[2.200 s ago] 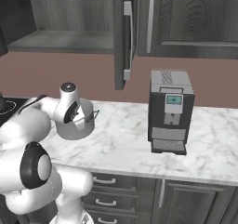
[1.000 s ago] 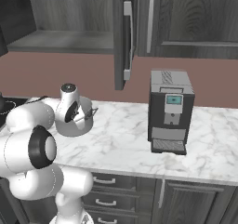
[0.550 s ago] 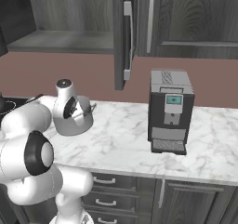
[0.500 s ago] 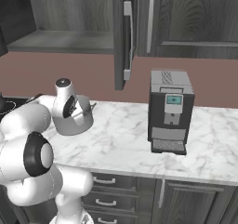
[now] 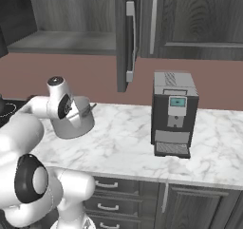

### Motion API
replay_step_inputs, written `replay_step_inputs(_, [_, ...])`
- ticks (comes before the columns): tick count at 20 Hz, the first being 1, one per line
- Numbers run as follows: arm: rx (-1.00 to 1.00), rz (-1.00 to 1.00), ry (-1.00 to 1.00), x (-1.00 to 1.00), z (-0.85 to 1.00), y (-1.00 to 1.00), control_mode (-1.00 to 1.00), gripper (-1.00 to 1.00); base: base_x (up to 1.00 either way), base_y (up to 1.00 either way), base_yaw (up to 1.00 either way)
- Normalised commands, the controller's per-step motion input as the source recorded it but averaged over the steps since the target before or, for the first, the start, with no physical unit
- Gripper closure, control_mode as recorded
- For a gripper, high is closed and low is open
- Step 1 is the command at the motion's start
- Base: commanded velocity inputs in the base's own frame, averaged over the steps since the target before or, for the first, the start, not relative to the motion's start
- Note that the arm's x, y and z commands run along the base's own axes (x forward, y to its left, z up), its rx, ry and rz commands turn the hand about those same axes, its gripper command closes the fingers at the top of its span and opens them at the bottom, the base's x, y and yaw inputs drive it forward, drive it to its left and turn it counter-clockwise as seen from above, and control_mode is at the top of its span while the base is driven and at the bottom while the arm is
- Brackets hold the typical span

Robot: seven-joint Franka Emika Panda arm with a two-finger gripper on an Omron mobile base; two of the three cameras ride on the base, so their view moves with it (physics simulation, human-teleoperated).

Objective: Pick the kettle from the cabinet and place it on a stove burner. Then pick the pot from the counter and place it on another stove burner. Finally, turn both burners on.

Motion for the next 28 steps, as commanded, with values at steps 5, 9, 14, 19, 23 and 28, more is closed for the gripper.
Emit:
replay_step_inputs(5, [0.01, -0.06, -0.15, -0.53, 0.05, -0.01, -1.0, 1.0, 0.0, 0.0, 0.0])
replay_step_inputs(9, [0.0, -0.03, -0.11, -0.27, 0.25, 0.0, -1.0, 1.0, 0.0, 0.0, 0.0])
replay_step_inputs(14, [0.0, -0.03, -0.03, -0.31, 0.24, 0.0, -1.0, 1.0, 0.0, 0.0, 0.0])
replay_step_inputs(19, [0.0, -0.02, 0.0, -0.35, 0.34, -0.02, -1.0, 1.0, 0.0, 0.0, 0.0])
replay_step_inputs(23, [0.0, -0.01, 0.0, -0.39, 0.37, 0.0, -1.0, 1.0, 0.0, 0.0, 0.0])
replay_step_inputs(28, [0.0, 0.0, 0.0, -0.4, 0.4, 0.0, -1.0, 1.0, 0.0, 0.0, 0.0])
